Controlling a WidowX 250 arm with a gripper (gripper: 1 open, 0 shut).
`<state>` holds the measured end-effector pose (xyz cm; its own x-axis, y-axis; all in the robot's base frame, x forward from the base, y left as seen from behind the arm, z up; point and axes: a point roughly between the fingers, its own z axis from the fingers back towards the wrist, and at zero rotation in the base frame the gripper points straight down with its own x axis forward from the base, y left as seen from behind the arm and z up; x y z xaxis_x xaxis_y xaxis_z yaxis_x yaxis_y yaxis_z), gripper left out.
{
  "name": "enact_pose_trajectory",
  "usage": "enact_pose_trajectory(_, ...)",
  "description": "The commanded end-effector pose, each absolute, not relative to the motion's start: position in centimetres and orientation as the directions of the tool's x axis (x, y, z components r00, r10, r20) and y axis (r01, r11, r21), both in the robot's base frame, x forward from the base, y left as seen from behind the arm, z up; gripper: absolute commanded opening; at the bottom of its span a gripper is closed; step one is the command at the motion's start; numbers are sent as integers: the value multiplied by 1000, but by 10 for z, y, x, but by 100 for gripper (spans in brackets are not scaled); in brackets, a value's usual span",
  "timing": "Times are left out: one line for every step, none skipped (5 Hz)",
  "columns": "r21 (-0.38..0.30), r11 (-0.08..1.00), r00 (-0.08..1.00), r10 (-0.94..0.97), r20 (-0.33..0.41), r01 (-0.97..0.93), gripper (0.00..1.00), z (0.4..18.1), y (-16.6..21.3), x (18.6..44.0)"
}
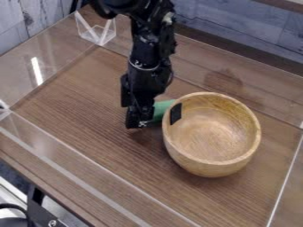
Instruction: Put green stick into wooden bowl
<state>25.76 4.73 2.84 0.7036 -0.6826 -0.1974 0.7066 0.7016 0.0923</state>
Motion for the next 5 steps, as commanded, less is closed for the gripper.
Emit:
enact_pose_trajectory(124,702,711,-679,-182,702,0,35,46,265)
enact_pose_trajectory(131,715,725,-665,-179,687,0,38,45,267)
enact_pose_trajectory(138,727,739,-650,-176,673,0,41,44,268)
enact_pose_trajectory(142,737,750,-638,-176,661,0,42,44,270)
enact_pose_trajectory(144,745,758,-628,-176,651,0,42,43,270)
